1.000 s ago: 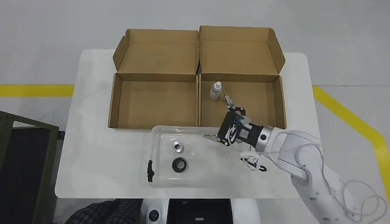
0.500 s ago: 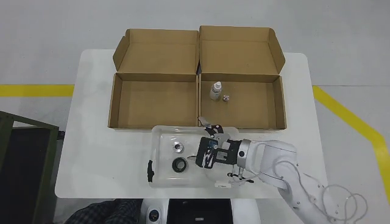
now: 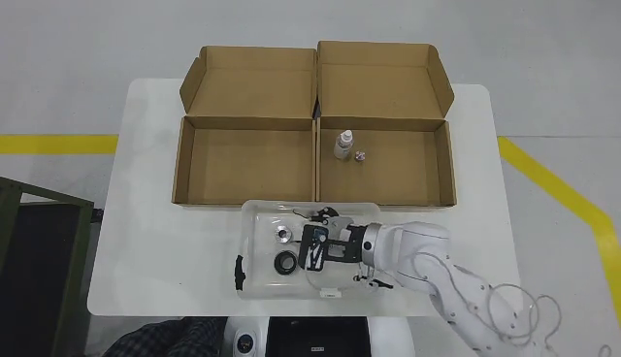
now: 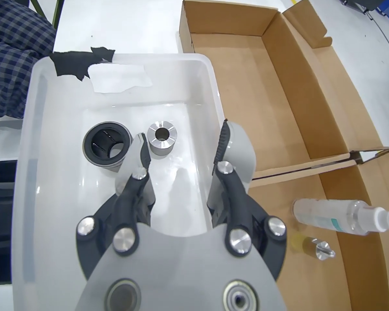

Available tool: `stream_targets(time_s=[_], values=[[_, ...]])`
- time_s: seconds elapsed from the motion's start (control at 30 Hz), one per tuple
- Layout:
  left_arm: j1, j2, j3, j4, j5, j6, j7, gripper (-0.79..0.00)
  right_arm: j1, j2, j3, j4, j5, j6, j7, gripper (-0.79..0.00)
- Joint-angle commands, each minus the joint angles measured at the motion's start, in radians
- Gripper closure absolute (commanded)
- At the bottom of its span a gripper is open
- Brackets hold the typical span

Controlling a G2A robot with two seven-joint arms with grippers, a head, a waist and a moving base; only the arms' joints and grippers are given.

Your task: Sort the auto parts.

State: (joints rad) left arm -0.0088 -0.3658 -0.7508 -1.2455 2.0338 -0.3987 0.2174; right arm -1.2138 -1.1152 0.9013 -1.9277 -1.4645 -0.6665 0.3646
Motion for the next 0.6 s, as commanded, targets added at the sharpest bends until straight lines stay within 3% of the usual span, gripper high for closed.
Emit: stream_targets(time_s=[0.0, 0.57], values=[[0.000, 0.000, 0.000, 0.000, 0.000, 0.000, 0.000, -0.785, 0.013, -0.004, -0.012, 0.021, 0.002, 0.004, 0.002, -0.388], [0.000, 0.000, 0.000, 0.000, 0.000, 0.000, 0.000, -0.785, 0.081, -0.035, -0.092, 0.155, 0.013, 0.016, 0.008, -0.376]])
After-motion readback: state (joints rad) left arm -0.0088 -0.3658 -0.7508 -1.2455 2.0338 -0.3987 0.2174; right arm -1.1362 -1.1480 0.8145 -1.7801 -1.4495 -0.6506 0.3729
